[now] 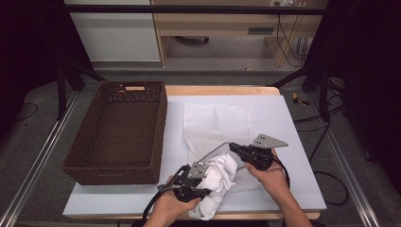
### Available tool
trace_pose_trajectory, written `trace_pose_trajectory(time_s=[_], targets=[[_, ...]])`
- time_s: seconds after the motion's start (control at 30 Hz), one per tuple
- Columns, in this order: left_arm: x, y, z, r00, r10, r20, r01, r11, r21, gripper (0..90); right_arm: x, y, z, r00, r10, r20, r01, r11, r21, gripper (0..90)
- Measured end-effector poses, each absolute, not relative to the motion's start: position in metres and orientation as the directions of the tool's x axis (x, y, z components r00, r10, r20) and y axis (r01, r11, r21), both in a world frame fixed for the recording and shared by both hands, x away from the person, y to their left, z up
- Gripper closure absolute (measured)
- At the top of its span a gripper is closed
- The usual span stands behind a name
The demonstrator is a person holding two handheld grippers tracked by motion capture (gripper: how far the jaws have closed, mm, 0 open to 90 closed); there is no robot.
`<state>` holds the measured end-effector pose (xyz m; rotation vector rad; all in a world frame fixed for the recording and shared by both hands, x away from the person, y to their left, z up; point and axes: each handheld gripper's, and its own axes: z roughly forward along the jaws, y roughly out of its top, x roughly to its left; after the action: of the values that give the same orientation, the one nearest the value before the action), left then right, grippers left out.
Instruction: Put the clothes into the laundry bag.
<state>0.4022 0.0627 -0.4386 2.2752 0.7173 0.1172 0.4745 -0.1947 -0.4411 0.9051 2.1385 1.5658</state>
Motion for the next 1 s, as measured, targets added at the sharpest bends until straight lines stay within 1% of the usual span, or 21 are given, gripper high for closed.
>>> trace_pose_trajectory(time_s=[0.13,0.27,0.33,0.4,0.47,0.6,0.7,0.83,1.0], targets=[[0.401,0.058,-0.427,0.848,0.522,-0.097,0.438,-0.585,0.683,69.8,0.475,-0.195,-0.441,-0.739,0.666,0.099,0.294,0.187,0.938,89.5],[0.406,0.054,-0.440,0.839,0.536,-0.092,0.458,-0.606,0.650,69.8,0.475,-0.195,-0.441,-0.738,0.667,0.100,0.294,0.185,0.938,89.6],[0.410,0.055,-0.448,0.829,0.549,-0.109,0.480,-0.599,0.641,69.9,0.474,-0.195,-0.441,-0.740,0.665,0.099,0.294,0.187,0.937,89.5],[0.413,0.058,-0.453,0.812,0.563,-0.153,0.512,-0.563,0.649,69.8,0.473,-0.194,-0.440,-0.743,0.663,0.092,0.286,0.190,0.939,89.6],[0.414,0.060,-0.454,0.800,0.574,-0.175,0.533,-0.544,0.648,69.8,0.471,-0.194,-0.438,-0.746,0.660,0.091,0.284,0.191,0.940,89.6],[0.415,0.059,-0.455,0.793,0.580,-0.186,0.544,-0.537,0.645,69.8,0.465,-0.191,-0.433,-0.754,0.654,0.066,0.257,0.201,0.946,89.5],[0.414,0.058,-0.451,0.789,0.585,-0.187,0.549,-0.535,0.643,69.9,0.463,-0.189,-0.431,-0.757,0.652,0.051,0.243,0.208,0.947,89.5],[0.413,0.057,-0.440,0.795,0.585,-0.160,0.528,-0.537,0.658,69.8,0.463,-0.187,-0.429,-0.759,0.650,0.051,0.238,0.204,0.949,89.6],[0.417,0.054,-0.429,0.789,0.595,-0.152,0.527,-0.529,0.665,69.8,0.462,-0.186,-0.426,-0.764,0.643,0.053,0.227,0.192,0.955,89.5]])
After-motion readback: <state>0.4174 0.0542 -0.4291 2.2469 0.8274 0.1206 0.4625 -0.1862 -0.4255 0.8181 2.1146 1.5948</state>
